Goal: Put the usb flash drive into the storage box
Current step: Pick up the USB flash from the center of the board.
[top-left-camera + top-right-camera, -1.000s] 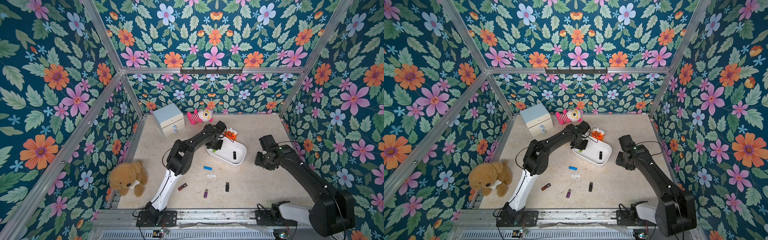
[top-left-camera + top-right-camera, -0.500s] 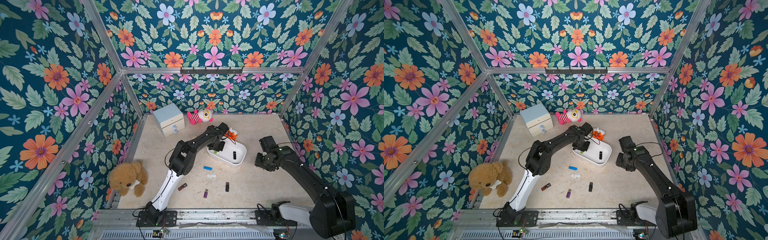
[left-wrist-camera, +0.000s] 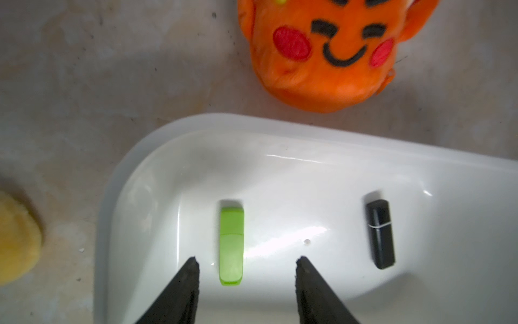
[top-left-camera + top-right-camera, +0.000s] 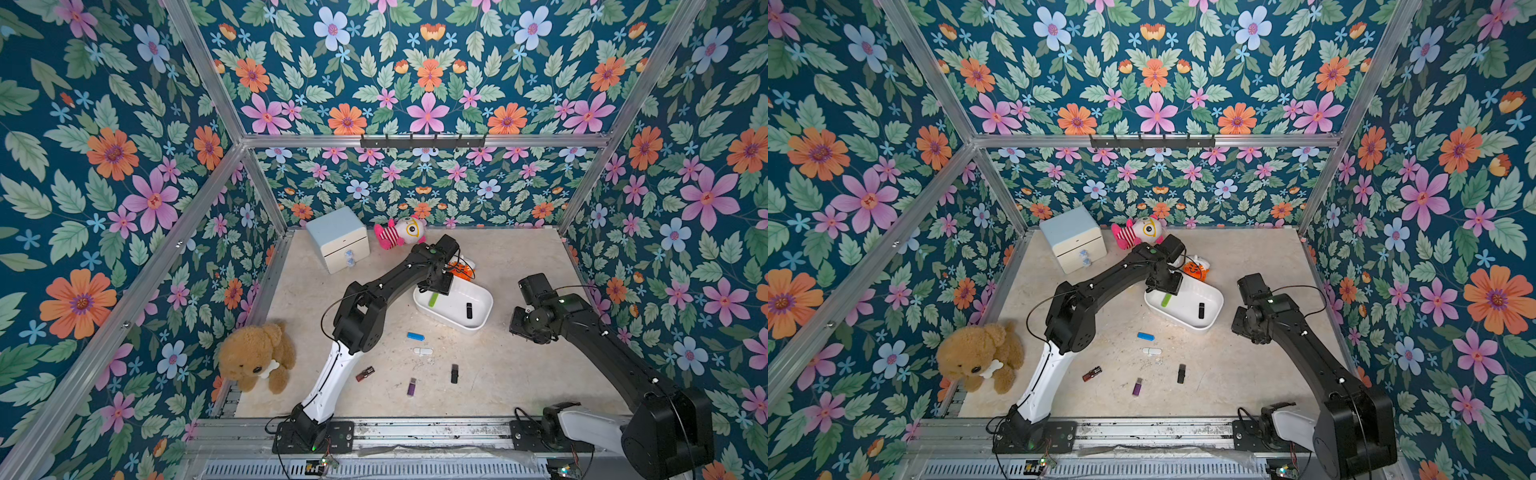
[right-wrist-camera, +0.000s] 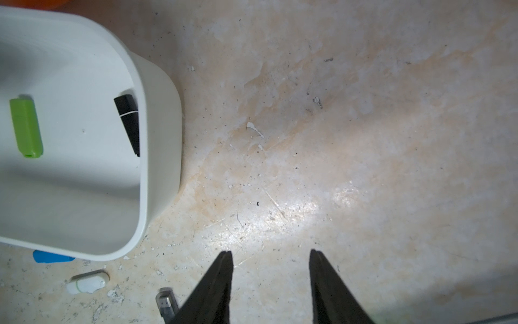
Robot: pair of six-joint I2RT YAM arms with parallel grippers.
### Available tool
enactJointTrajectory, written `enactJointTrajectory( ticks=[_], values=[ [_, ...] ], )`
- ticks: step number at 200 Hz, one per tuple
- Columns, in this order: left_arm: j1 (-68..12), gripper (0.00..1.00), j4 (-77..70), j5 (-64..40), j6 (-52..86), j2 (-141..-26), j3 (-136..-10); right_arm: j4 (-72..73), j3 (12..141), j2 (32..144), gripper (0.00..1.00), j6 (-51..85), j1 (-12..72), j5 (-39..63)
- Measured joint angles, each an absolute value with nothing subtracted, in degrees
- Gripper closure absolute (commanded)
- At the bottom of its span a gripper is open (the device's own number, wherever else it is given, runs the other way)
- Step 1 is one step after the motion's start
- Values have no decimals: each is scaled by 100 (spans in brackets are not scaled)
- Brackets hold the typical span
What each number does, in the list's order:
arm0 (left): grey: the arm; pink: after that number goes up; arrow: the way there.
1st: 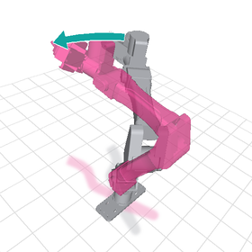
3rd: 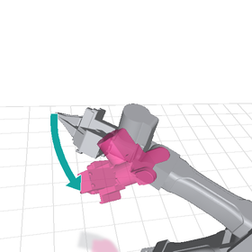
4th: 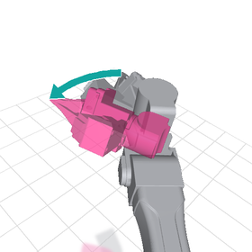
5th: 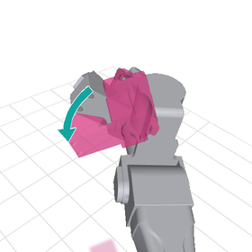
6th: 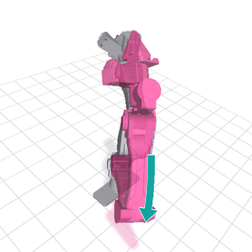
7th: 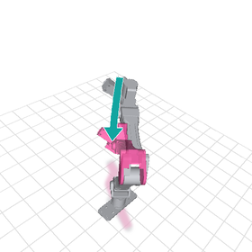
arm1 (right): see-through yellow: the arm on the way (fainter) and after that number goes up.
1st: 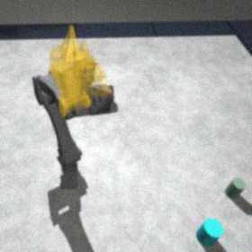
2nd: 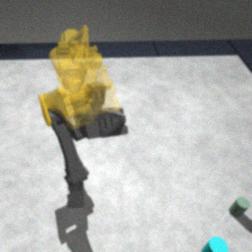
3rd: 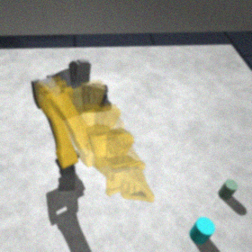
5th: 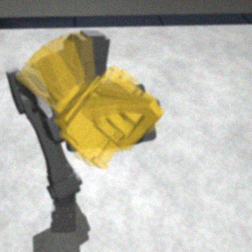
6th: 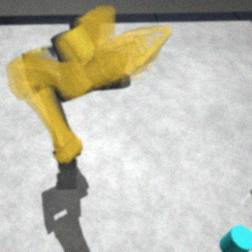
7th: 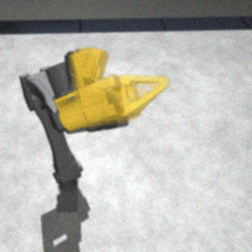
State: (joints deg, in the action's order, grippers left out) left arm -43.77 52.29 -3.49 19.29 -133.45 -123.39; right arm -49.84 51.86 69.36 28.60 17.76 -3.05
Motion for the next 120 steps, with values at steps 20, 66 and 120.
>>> enactJointTrajectory(
  ticks=[20, 66, 120],
  values=[
    [-4375, 33, 5231, -233, 1962, -12912, -12339, -4984, 5168, 6932, 45, 2873, 2117, -333],
    [-4283, 22, 5269, 178, 1999, -11745, -11515, -4989, 5159, 7107, 36, 3199, 3116, -434],
    [-4202, 22, 5155, 451, 2255, -10602, -9590, -4921, 5170, 7638, 28, 3817, 4327, -491]
  ],
)
